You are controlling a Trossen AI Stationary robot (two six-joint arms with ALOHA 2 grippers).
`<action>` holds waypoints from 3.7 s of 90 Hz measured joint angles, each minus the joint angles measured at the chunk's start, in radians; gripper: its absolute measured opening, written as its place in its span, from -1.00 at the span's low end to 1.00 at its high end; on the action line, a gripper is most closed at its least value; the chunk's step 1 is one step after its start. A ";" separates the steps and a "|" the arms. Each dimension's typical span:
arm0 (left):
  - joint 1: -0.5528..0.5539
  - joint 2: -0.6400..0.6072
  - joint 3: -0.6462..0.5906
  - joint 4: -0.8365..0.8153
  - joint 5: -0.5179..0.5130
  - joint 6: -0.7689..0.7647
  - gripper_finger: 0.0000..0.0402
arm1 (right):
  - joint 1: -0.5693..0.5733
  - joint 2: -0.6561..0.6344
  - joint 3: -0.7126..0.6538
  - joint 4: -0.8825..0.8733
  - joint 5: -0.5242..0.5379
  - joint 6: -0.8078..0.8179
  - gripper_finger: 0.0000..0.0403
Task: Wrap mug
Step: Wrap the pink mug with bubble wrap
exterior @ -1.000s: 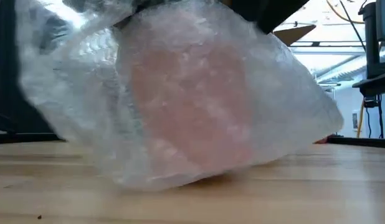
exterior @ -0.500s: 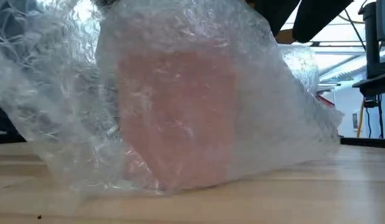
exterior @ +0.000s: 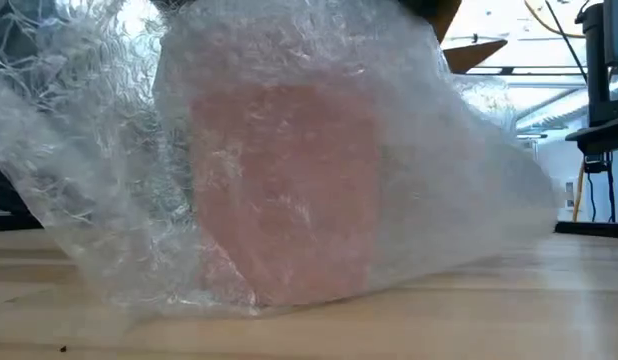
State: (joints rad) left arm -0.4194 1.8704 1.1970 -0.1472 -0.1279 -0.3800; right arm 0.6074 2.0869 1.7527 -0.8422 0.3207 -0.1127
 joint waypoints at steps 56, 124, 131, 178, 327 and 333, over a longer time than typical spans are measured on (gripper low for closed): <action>0.001 -0.039 0.005 -0.151 0.027 -0.006 -0.01 | -0.008 0.045 0.002 0.059 0.014 0.060 -0.16; -0.013 -0.131 0.002 -0.270 0.041 0.030 -0.01 | -0.036 0.048 0.078 0.077 0.063 -0.191 0.19; -0.013 -0.138 0.001 -0.280 0.036 0.026 -0.01 | -0.044 0.050 0.070 0.098 0.067 -0.196 0.19; -0.034 -0.170 0.008 -0.491 0.023 -0.059 -0.01 | -0.077 0.055 -0.034 0.218 -0.022 -0.160 0.15; -0.175 -0.255 -0.119 -0.321 -0.287 -0.189 -0.01 | -0.170 0.056 -0.089 0.369 -0.155 -0.188 0.10; -0.164 -0.217 -0.121 -0.305 -0.281 -0.187 -0.01 | -0.170 0.056 -0.089 0.373 -0.149 -0.191 0.10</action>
State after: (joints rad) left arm -0.5835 1.6537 1.0762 -0.4520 -0.4093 -0.5668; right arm 0.4370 2.1426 1.6638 -0.4694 0.1715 -0.3035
